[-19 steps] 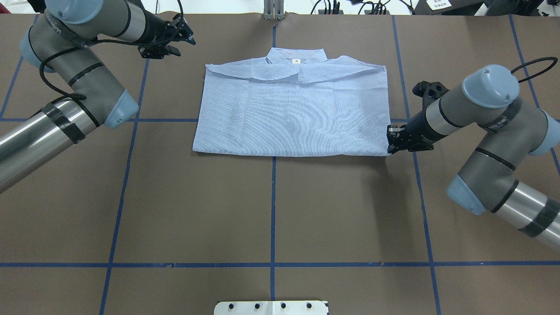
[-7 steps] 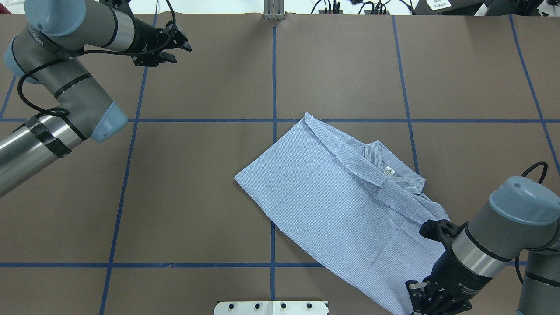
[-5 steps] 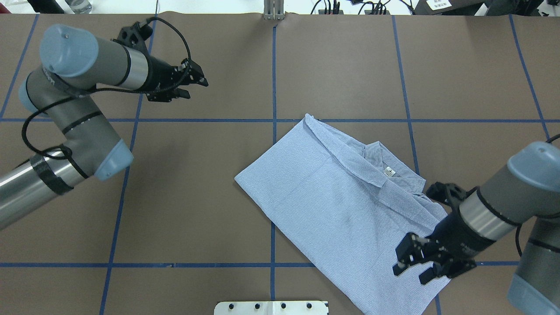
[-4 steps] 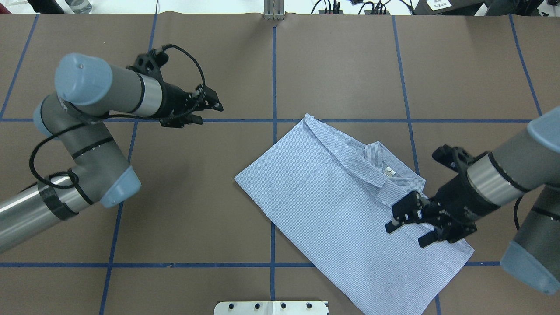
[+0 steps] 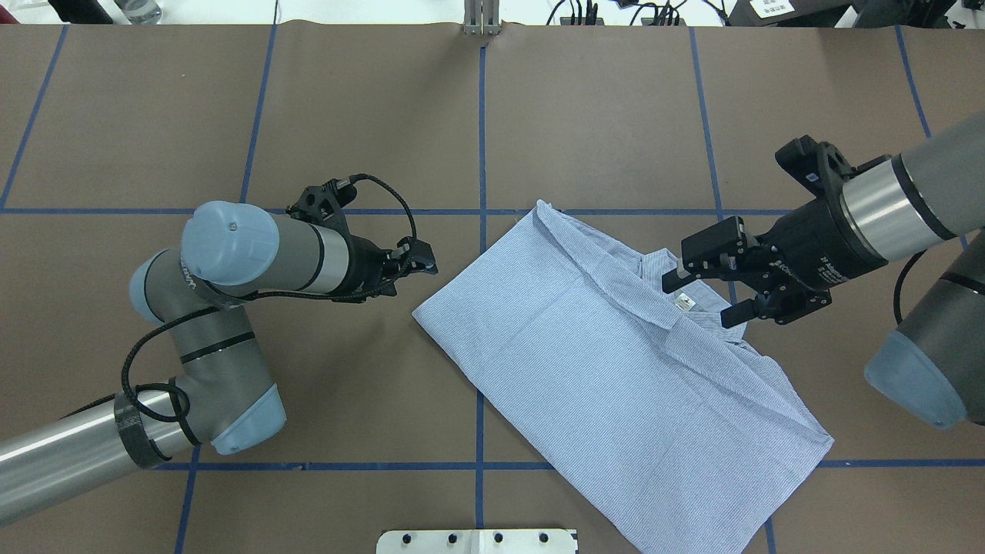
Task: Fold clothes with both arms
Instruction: 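Release the shirt and raise the right gripper while the left gripper reaches the shirt's corner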
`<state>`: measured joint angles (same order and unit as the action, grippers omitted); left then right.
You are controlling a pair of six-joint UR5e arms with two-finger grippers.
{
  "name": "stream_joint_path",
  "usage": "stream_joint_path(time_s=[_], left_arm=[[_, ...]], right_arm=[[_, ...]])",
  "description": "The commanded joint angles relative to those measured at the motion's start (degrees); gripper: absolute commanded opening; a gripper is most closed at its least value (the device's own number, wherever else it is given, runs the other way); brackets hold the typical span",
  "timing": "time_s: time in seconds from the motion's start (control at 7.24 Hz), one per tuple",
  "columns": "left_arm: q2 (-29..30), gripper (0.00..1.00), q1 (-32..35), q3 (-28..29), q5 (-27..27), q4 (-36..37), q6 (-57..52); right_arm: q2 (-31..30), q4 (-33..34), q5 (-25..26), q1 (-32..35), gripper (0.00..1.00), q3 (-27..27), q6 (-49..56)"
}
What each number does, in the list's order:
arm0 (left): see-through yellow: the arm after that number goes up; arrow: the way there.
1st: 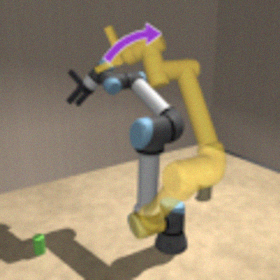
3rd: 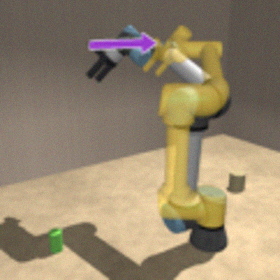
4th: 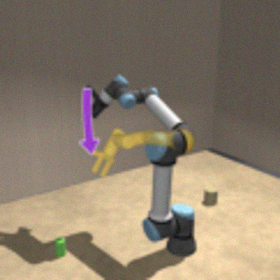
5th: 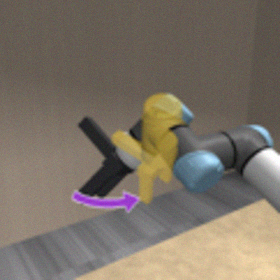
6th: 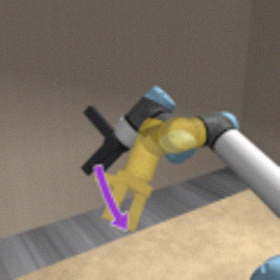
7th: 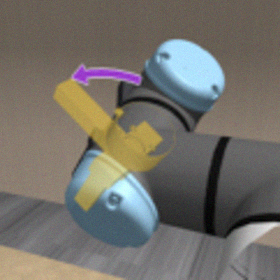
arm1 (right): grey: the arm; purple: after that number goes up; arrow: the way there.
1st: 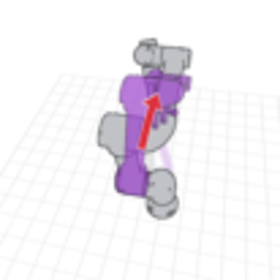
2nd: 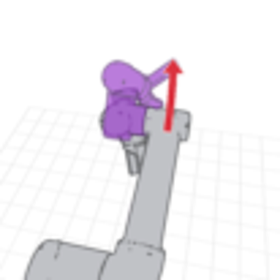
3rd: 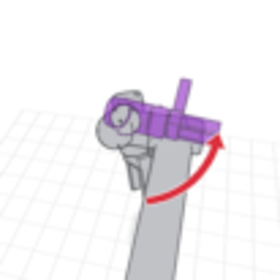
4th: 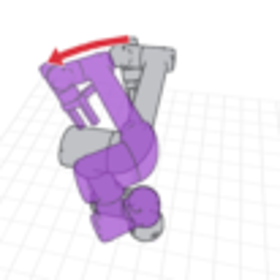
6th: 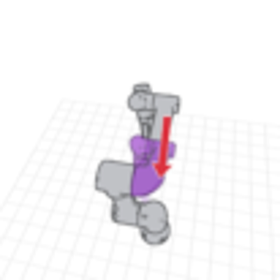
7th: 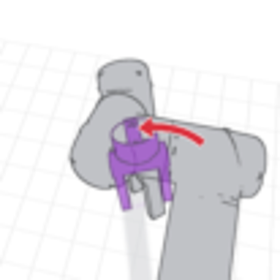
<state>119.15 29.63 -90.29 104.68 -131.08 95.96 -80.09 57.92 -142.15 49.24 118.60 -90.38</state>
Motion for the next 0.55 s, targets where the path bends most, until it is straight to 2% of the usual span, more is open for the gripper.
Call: stream_joint_path(time_s=[0.0,0.41], left_arm=[[0.47,0.80,-1.06,1.08,-1.31,1.79,0.01],[1.26,0.78,-2.38,2.75,-2.55,1.79,0.01]], right_arm=[[0.55,0.00,0.56,0.50,1.00,-0.21,0.03],[0.55,0.00,0.56,0.85,1.00,0.05,0.03]])
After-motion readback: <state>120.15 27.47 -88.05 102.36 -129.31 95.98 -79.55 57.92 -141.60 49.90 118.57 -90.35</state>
